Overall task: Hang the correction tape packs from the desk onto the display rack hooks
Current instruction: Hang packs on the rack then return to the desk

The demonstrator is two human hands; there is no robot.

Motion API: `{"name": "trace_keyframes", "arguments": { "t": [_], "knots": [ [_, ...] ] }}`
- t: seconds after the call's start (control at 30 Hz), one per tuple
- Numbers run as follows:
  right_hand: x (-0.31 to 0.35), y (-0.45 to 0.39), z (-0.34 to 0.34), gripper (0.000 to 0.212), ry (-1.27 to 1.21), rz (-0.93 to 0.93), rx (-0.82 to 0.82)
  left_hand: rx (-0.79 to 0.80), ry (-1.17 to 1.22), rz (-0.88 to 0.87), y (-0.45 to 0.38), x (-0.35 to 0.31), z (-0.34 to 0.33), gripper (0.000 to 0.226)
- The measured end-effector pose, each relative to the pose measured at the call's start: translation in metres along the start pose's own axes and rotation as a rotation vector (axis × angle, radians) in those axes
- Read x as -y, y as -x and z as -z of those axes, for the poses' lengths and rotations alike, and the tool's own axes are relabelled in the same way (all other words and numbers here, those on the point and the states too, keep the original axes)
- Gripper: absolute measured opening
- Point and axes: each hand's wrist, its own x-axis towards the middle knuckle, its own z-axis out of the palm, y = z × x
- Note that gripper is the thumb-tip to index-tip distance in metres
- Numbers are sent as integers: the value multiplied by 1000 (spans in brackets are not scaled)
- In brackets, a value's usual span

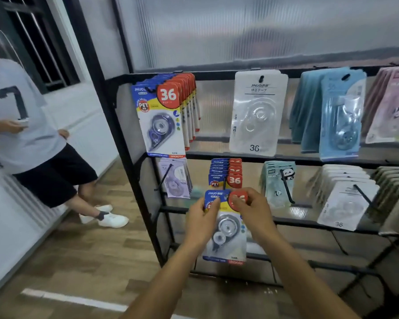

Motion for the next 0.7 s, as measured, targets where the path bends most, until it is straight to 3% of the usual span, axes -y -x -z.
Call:
{"name": "trace_keyframes", "arguments": {
  "t": [0.17,0.27,0.53,0.7],
  "knots": [
    [-9,-9,-3,11,76,-11,-40,-16,52,78,-4,11,-7,10],
    [-9,-15,-7,18,91,22,-42,-68,81,76,-10,14,-9,9],
    [-28,-20,-6,6,140,34,-2,-116,47,58,-12,30,-14,12],
    [-34,-33,-10,5,202,24,-44,-68,-107,28,-23,31,-10,18]
  ]
}}
